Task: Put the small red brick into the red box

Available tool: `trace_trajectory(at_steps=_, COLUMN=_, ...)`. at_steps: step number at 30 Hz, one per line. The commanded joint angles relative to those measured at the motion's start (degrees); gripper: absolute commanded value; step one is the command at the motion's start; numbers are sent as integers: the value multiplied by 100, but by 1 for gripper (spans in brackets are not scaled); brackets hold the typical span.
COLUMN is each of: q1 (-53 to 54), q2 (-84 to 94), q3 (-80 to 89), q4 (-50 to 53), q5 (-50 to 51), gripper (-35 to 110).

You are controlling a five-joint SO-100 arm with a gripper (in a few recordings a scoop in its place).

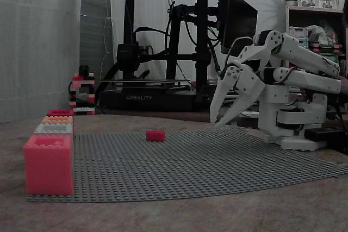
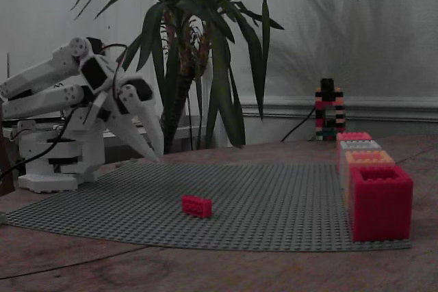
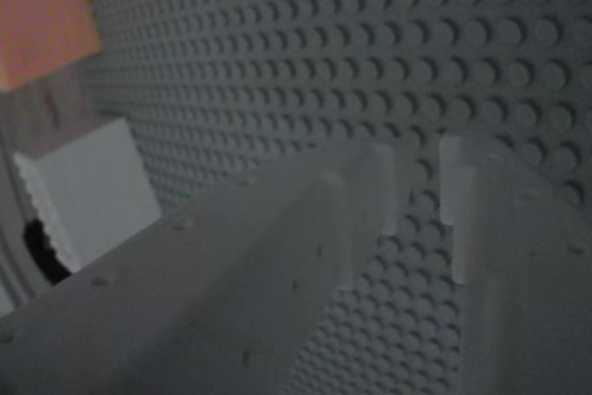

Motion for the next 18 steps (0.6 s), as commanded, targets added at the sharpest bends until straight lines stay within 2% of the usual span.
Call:
trace_trajectory(at_steps=1, q1=-141, q2=62, q3=-26, q4=158, q5=123, gripper=0)
trace_trajectory(at_steps=14, q1=-123, q2=53, q3=-167, q4=114, q5=53, gripper=0)
trace_trajectory(at_steps=18, q1=35, q2=-896, q3=-870, q4=-334, q5=62, gripper=0)
